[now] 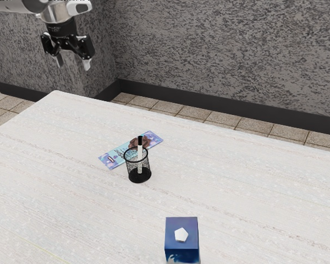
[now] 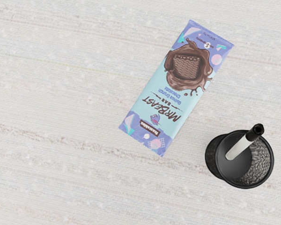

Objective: Take the marker out of the pen holder and place it to the left of the pen holder.

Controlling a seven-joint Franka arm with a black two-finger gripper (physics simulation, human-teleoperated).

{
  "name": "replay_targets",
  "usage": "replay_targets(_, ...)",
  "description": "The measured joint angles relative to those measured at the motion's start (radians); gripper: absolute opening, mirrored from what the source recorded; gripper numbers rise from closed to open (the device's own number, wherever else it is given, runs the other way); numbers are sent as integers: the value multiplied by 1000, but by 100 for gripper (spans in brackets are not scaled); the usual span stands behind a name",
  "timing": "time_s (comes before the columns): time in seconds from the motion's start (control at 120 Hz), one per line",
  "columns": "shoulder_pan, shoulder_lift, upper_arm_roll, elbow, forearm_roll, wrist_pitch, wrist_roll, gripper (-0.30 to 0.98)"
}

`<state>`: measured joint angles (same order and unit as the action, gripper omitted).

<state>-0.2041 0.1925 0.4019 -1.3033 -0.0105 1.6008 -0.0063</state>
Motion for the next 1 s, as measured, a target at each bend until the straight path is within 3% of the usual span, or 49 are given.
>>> replay_targets(0.242,39,38,-16,33,-66,-7,-3,66)
replay_targets(0.483,38,414,-113,82,-102,312,-4,66)
replay_targets(0.567,39,474,-150,120,-108,396,-4,66)
replay_targets(0.775,36,470,-157,122,-149,453,-5,66)
replay_targets(1.0,24,303,-153,-169,-156,489,0,66)
